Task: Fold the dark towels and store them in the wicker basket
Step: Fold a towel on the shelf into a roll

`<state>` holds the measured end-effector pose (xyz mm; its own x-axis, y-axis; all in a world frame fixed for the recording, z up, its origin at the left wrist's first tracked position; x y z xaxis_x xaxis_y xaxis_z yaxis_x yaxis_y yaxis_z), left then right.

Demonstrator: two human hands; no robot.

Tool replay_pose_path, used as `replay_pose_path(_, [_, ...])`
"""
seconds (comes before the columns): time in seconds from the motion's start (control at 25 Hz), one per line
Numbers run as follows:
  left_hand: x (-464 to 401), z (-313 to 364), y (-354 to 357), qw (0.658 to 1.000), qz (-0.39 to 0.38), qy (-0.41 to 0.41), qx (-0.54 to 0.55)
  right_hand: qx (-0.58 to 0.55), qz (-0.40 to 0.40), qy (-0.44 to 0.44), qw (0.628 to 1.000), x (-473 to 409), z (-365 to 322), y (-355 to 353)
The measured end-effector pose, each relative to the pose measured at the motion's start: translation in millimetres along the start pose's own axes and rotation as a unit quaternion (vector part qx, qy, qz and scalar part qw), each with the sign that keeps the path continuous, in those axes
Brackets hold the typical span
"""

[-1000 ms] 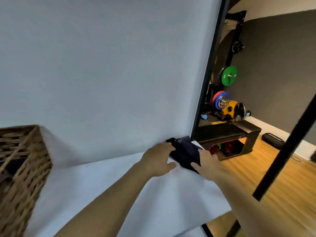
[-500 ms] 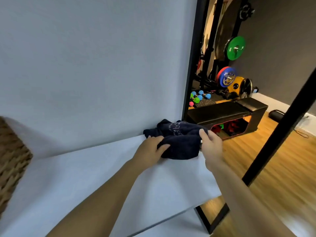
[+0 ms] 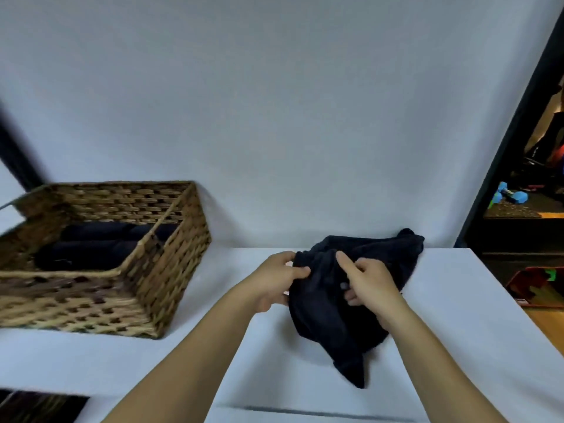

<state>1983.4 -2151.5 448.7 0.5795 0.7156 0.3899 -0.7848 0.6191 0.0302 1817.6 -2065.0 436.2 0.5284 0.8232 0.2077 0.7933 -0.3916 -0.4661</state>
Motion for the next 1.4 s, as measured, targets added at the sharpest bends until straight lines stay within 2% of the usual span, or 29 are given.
replay_pose_path(0.08, [8.7,-4.8,-4.4,0.999,-0.033,-0.004,-0.039,0.062,-0.026,-0.016,0.998,6.3,-2.9,19.4])
replay_pose_path(0.2, [16.6,4.4,-14.6,0.994,-0.029,0.036,-0.099,0.004,0.044,-0.053,0.998,10.2,-26.3,28.9])
replay_pose_path(0.32, [20.5,15.7,-36.4,0.995,-0.007,0.092,-0.042,-0.139,0.101,-0.043,0.984,15.4,-40.5,33.6])
replay_pose_path(0.44, [24.8,21.7,-70.5,0.989,0.041,0.126,0.068,-0.356,0.107,0.029,0.928,22.9,-29.8,34.9])
replay_pose_path(0.52, [29.2,18.1,-92.5,0.989,0.063,0.105,0.088,-0.394,0.127,0.062,0.908,31.3,-19.5,28.5])
replay_pose_path(0.56, [30.4,12.8,-101.2,0.993,0.060,0.080,0.062,-0.373,0.123,0.077,0.916,35.2,-13.4,26.2])
replay_pose_path(0.6, [30.4,5.4,-108.2,0.998,0.047,0.049,0.002,-0.301,0.107,0.087,0.943,40.1,-9.1,25.3])
replay_pose_path(0.64, [30.0,-3.7,-113.2,0.996,0.032,0.019,-0.081,-0.187,0.082,0.087,0.975,46.9,-6.7,26.5])
replay_pose_path(0.68, [30.4,-12.6,-117.2,0.987,0.022,-0.006,-0.160,-0.073,0.066,0.084,0.992,53.2,-4.3,29.6])
replay_pose_path(0.76, [24.4,-29.0,-123.4,0.959,0.021,-0.025,-0.281,0.072,0.051,0.072,0.993,62.1,0.7,40.7])
replay_pose_path(0.88, [17.9,-23.9,-125.0,0.938,0.043,0.020,-0.343,0.079,0.071,0.088,0.991,69.3,9.0,37.6])
replay_pose_path(0.96, [19.4,10.1,-132.8,0.938,0.112,0.117,-0.306,0.003,0.176,0.090,0.980,70.5,11.0,0.3])
replay_pose_path(1.04, [33.2,49.1,-140.3,0.927,0.187,0.215,-0.244,-0.071,0.297,0.074,0.949,75.2,8.3,-44.1])
replay_pose_path(1.08, [38.0,61.6,-138.5,0.918,0.199,0.249,-0.237,-0.074,0.317,0.060,0.944,76.2,4.9,-55.6])
replay_pose_path(1.12, [38.1,66.3,-130.8,0.909,0.192,0.261,-0.261,-0.040,0.298,0.048,0.953,75.2,1.1,-59.3])
replay_pose_path(1.16, [35.1,63.1,-118.5,0.901,0.164,0.237,-0.324,0.025,0.246,0.053,0.967,73.0,-1.3,-55.5])
replay_pose_path(1.2, [27.1,49.9,-106.5,0.889,0.120,0.183,-0.402,0.094,0.164,0.072,0.979,68.6,1.7,-46.0])
replay_pose_path(1.28, [18.0,12.4,-91.9,0.861,0.033,0.057,-0.504,0.195,0.009,0.129,0.972,63.8,23.3,-28.9])
replay_pose_path(1.32, [15.5,-4.6,-91.6,0.857,0.015,0.012,-0.514,0.233,-0.012,0.142,0.962,59.9,33.3,-27.7])
replay_pose_path(1.4, [10.8,-26.7,-98.6,0.870,0.043,-0.027,-0.491,0.335,0.049,0.126,0.932,45.1,43.4,-33.8])
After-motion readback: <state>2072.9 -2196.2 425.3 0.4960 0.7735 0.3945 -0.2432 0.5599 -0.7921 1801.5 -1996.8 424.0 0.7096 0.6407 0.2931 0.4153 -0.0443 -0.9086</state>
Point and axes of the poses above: each hand's wrist, its own x-axis away from the middle knuckle, its own y-axis out of the palm, z = x × y, the point moved 7 cm from there along -x, towards the middle knuckle, and after that the axes turned 9 degrees about x, right-handed, at the moved point
